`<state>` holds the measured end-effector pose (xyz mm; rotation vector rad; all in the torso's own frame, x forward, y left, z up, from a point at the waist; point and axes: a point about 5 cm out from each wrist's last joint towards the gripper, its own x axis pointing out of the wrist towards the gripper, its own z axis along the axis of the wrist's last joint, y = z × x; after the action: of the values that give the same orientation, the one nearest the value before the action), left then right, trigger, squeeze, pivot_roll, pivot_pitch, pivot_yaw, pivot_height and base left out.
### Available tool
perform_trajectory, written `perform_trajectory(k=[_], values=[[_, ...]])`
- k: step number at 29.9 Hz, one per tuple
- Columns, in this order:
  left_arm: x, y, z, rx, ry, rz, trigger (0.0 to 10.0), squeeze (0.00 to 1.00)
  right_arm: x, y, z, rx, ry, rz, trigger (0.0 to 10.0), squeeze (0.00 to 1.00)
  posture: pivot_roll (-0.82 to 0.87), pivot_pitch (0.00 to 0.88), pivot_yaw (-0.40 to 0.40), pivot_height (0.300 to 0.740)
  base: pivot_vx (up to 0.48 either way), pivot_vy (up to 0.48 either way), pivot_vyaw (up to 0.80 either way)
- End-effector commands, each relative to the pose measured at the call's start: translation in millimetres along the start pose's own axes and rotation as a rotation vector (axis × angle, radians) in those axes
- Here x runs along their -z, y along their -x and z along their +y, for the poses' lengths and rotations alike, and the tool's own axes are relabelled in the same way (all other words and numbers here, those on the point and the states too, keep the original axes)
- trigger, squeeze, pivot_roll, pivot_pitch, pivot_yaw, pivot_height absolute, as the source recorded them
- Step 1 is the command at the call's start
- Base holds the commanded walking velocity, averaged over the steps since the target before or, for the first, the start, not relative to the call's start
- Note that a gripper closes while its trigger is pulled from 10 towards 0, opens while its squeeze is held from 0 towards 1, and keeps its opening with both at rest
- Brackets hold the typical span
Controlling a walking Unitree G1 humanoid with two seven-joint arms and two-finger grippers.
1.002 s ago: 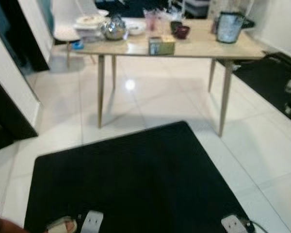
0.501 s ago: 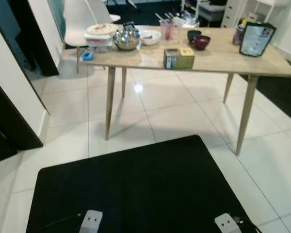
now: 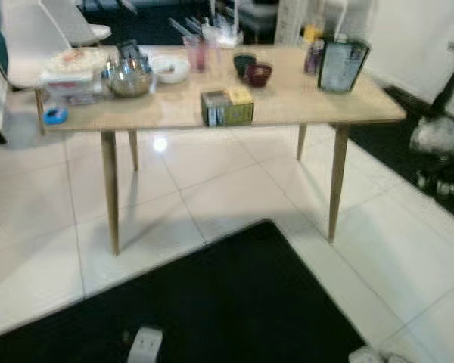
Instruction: Restocking fridge
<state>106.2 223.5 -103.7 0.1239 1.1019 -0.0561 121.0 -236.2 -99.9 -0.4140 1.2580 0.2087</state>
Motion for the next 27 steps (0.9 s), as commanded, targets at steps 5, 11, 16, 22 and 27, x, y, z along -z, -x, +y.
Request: perform_trajectory(k=[5,11,16,22,27], values=[[16,2.6,-3.9,0.008,0.011,0.058,10.0,0.0,-9,-1.2,6.2,-0.022,0.011,-0.033,10.0,0.0,-0.01,0.0,-0.064,0.74,0.412,0.0,0.0],[14,1.5,-5.7,0.004,0.049,0.061,10.0,0.0,-14,-2.0,10.7,-0.039,0.006,-0.043,10.0,0.0,0.0,0.0,-0.061,0.74,0.069,0.0,0.0],[12,1.1,-6.5,0.01,0.059,0.054,10.0,0.0,-16,-2.4,13.3,-0.044,0.001,-0.049,10.0,0.0,-0.01,0.0,-0.053,0.74,0.0,0.0,0.0],[9,0.6,-5.6,0.016,0.059,0.046,10.0,0.0,-19,-2.7,15.1,-0.049,-0.007,-0.055,10.0,0.0,-0.01,0.0,-0.047,0.74,0.0,0.0,0.0],[8,0.4,-3.6,0.01,0.058,0.048,10.0,0.0,-20,-2.9,16.5,-0.05,-0.014,-0.057,10.0,0.0,-0.01,0.0,-0.043,0.74,0.0,0.0,0.0]])
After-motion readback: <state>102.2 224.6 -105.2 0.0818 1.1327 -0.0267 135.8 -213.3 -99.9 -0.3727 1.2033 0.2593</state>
